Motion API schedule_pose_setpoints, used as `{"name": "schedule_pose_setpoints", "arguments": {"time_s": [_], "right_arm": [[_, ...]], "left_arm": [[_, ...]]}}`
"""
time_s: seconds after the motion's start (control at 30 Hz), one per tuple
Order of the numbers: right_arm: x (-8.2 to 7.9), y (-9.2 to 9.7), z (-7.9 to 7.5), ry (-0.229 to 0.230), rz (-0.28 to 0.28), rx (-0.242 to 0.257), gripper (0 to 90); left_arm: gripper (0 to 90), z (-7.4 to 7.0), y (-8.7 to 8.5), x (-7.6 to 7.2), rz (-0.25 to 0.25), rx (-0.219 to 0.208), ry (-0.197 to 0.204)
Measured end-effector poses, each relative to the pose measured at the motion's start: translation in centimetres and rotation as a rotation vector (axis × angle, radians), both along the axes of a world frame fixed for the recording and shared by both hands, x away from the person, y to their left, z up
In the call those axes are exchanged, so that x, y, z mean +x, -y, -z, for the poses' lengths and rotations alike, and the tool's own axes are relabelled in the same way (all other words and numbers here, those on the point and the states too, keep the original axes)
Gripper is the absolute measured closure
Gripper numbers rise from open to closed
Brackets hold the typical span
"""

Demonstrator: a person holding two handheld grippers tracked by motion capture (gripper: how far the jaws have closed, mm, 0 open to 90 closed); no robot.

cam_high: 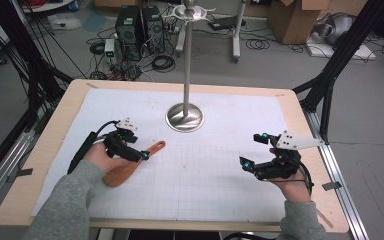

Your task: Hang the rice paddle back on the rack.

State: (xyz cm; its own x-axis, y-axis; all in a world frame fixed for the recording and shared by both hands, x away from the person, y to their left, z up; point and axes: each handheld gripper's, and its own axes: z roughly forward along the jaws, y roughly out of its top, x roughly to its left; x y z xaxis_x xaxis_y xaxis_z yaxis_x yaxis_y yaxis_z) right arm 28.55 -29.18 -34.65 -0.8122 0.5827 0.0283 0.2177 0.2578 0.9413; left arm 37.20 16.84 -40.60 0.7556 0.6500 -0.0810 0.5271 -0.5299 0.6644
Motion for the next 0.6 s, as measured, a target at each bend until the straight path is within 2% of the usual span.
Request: {"name": "schedule_pose_setpoints", "arguments": {"time_s": [0.17, 0.47, 0.53, 0.57, 0.6], "right_arm": [[0.0, 0.1, 0.0, -0.008, -0.001, 0.002, 7.0], [-0.1, 0.2, -0.1, -0.005, -0.001, 0.010, 7.0], [-0.1, 0.1, -0.1, -0.004, 0.001, 0.004, 7.0], [-0.2, 0.0, -0.1, 0.003, -0.005, 0.002, 7.2], [-0.2, 0.0, -0.1, 0.003, -0.005, 0.002, 7.2]], "left_arm": [[20.9, 0.2, 0.9, 0.6, 0.013, 0.054, -0.011], [24.0, 0.6, 2.0, 1.1, 0.043, 0.077, -0.033], [25.2, 0.7, 2.1, 1.1, 0.048, 0.090, -0.043], [26.2, 0.7, 2.2, 1.3, 0.057, 0.110, -0.045], [26.2, 0.8, 2.3, 1.2, 0.048, 0.108, -0.037]]}}
